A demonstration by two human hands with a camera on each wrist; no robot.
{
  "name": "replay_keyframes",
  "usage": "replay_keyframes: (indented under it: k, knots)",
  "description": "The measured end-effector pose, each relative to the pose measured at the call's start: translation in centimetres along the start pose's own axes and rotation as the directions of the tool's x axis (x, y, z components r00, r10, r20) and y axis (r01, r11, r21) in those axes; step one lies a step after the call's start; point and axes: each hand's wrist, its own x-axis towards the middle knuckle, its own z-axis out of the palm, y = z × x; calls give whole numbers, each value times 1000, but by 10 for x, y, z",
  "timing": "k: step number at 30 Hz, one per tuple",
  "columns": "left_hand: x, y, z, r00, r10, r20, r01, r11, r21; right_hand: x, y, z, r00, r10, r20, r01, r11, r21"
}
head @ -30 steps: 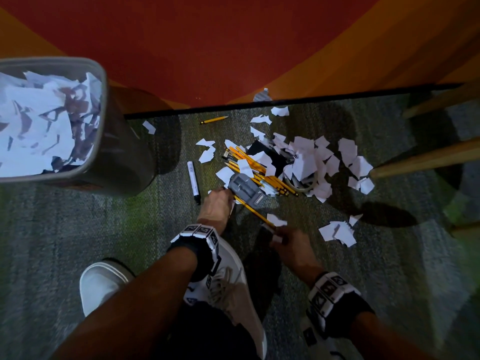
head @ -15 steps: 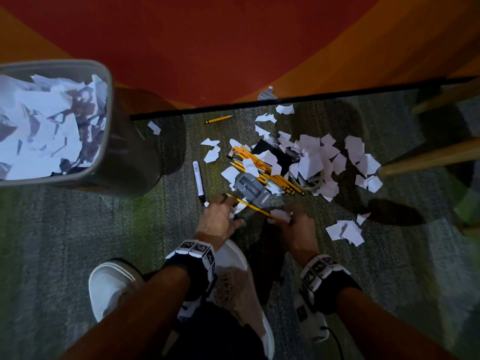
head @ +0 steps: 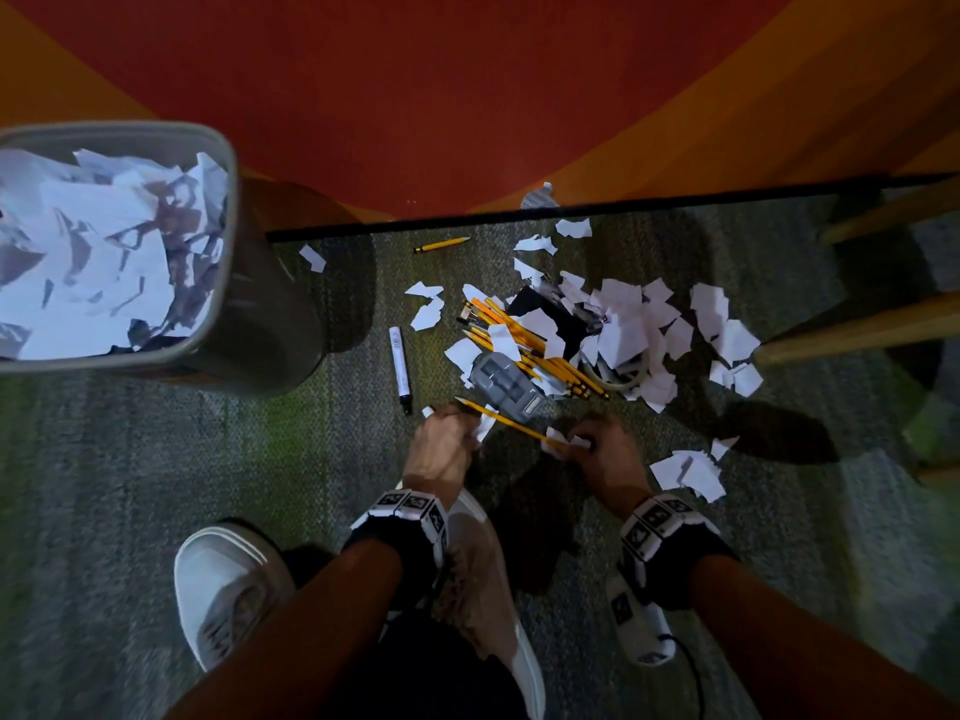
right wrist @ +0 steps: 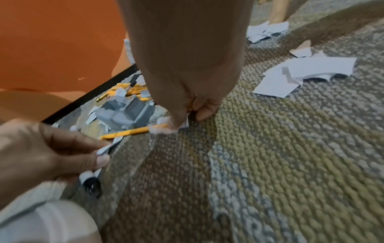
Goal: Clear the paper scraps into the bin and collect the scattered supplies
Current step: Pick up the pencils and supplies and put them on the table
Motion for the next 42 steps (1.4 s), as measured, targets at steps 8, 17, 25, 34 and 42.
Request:
replay_keyframes:
  k: [8, 17, 25, 34, 42]
  knots:
    - [-1, -2, 2, 1000, -19, -17, 16, 992, -122, -8, -6, -8, 998, 53, -25, -52, 997, 55]
    - [-6, -1, 6, 997, 31, -75, -38, 994, -100, -34, -15, 21, 995, -2, 97, 13, 993, -119]
    - [-1, -4, -6, 997, 73, -39, -78, 987, -139, -27, -21, 25, 984, 49, 172, 13, 941, -338]
    - [6, -23, -55, 995, -29, -95, 3, 966, -260, 4, -88, 12, 984, -76, 161, 97, 987, -127]
    - [-5, -39, -57, 992, -122, 33, 124, 991, -47, -4, -103, 59, 882, 1, 471, 133, 959, -251]
